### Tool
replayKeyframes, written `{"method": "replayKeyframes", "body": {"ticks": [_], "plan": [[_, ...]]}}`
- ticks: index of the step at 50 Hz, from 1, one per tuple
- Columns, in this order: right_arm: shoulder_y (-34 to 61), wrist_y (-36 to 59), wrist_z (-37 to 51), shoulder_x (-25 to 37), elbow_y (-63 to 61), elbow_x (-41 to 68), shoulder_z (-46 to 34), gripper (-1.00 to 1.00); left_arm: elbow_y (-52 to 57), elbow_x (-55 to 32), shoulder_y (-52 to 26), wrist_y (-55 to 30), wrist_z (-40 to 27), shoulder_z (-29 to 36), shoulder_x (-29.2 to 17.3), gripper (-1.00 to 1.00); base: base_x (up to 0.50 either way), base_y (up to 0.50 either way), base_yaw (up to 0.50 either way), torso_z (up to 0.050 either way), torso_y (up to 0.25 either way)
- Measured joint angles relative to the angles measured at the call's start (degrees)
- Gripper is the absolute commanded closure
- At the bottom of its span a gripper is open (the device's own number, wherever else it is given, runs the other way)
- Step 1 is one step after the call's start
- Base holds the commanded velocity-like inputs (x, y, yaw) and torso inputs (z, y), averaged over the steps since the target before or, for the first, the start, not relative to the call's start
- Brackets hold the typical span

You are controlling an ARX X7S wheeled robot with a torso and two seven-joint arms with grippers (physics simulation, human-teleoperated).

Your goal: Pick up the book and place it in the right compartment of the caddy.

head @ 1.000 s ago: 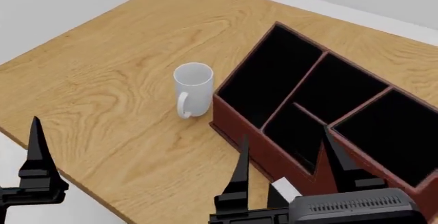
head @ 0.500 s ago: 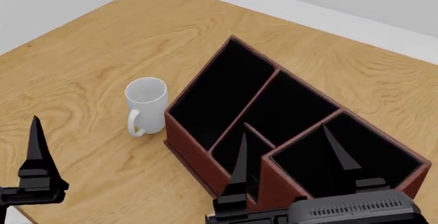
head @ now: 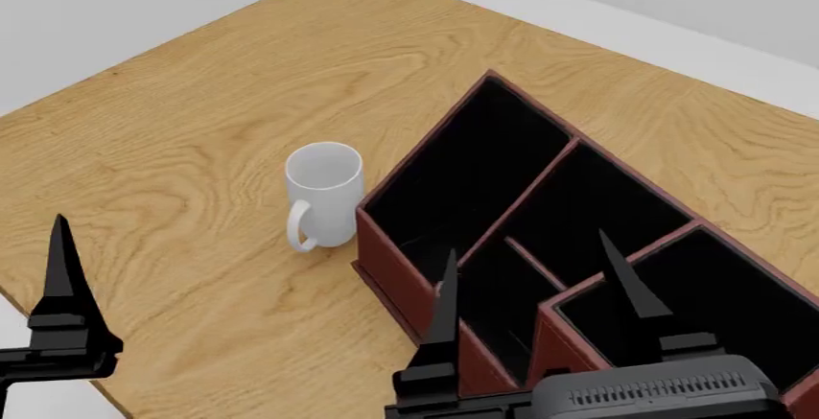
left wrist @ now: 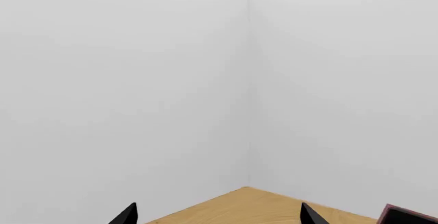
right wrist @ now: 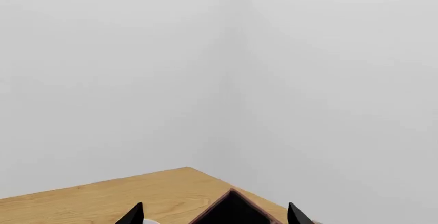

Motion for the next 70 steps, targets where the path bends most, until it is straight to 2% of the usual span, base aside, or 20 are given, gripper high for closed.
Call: {"method": "replayKeyframes", "body": {"ticks": [5,18,25,32,44,50,61,70], "plan": [[-0.2,-0.6,-0.3,0.1,0.1,0.8,0.4,-1.0,0.0,-0.1,0.0,0.0,-0.1,0.1,-0.1,-1.0,0.3,-0.4,0.0,0.0,0.0],[-0.1,-0.9,-0.7,0.6,0.0,1.7,0.0,-1.0,0.2,-0.5,0.1,0.2,-0.4,0.3,-0.2,-1.0,0.0,0.0,0.0,0.0,0.0],[1.3,3.0,-0.6,1.0,-1.4,2.3,-0.9,-1.0,0.1,-0.7,0.0,0.1,-0.6,0.3,-0.4,-1.0,0.0,0.0,0.0,0.0,0.0],[5.4,13.1,-0.3,1.1,-5.0,4.8,-1.3,-1.0,0.1,-1.3,-0.2,-0.1,-0.8,-0.1,-0.7,-1.0,0.0,0.0,0.0,0.0,0.0],[20.0,42.4,0.2,-4.0,-9.1,16.0,3.2,-1.0,0.9,-2.4,-0.3,-0.6,-1.2,-0.8,-1.1,-1.0,0.0,0.0,0.0,0.0,0.0],[26.1,52.6,4.8,-6.0,-6.0,27.3,6.4,-1.0,1.2,-2.8,-0.3,-0.7,-1.4,-1.0,-1.3,-1.0,0.0,0.0,0.0,0.0,0.0],[31.3,60.4,15.2,-5.7,3.3,44.4,5.9,-1.0,1.8,-3.4,-0.3,-1.2,-1.9,-1.3,-1.7,-1.0,0.0,0.0,0.0,0.0,0.0],[32.0,61.3,19.6,-3.8,9.6,51.8,2.5,-1.0,2.3,-3.8,-0.2,-1.6,-2.3,-1.6,-2.0,-1.0,0.0,0.0,0.0,0.0,0.0]]}}
